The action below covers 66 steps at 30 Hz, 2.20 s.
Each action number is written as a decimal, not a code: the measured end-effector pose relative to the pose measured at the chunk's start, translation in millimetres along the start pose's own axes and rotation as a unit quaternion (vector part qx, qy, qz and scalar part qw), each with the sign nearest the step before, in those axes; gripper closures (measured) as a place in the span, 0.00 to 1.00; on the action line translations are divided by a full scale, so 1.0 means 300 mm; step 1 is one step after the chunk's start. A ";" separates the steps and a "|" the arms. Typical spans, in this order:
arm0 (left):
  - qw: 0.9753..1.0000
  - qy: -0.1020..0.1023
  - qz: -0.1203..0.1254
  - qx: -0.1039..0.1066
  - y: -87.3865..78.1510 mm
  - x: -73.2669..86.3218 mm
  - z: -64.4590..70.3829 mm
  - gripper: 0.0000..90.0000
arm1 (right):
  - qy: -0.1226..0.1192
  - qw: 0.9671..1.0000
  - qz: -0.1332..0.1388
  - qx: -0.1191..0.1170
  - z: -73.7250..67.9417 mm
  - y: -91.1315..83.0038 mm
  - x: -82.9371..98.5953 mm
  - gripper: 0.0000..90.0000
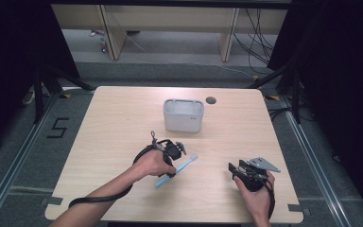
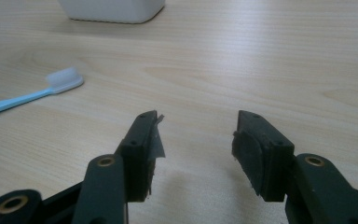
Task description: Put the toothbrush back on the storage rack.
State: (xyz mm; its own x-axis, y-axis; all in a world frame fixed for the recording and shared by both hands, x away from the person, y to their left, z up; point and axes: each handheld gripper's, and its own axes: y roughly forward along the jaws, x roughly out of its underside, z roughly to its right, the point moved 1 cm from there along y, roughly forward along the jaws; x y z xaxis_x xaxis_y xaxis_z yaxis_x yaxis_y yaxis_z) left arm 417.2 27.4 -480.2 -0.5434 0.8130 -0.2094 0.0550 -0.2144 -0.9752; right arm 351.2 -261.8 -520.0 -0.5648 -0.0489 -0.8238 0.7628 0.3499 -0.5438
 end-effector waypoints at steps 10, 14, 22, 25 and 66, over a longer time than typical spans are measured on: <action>1.000 0.000 -0.003 0.002 0.015 -0.005 -0.001 0.78 | -0.018 1.000 0.007 0.000 0.009 0.004 -0.002 0.55; 1.000 -0.002 -0.003 0.003 0.015 -0.009 0.002 0.78 | -0.017 1.000 0.004 -0.001 0.009 0.003 -0.002 0.55; 1.000 0.005 -0.008 0.000 0.019 -0.018 0.010 0.79 | -0.016 1.000 0.003 -0.001 0.008 0.003 -0.002 0.55; 1.000 0.009 -0.008 -0.001 0.022 -0.022 0.014 0.80 | -0.017 1.000 0.004 -0.001 0.008 0.003 -0.002 0.55; 0.997 0.073 -0.019 -0.026 0.007 -0.012 0.010 0.88 | 0.002 1.000 -0.001 -0.003 -0.007 0.005 0.002 0.55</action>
State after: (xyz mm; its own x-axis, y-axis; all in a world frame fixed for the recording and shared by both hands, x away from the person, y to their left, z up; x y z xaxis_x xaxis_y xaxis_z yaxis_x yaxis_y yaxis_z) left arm 416.8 22.3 -481.3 -0.4176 0.8911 -0.1773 0.0829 -0.1569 -0.9841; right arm 351.5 -259.3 -520.9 -0.5680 -0.0470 -0.8217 0.7591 0.3560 -0.5451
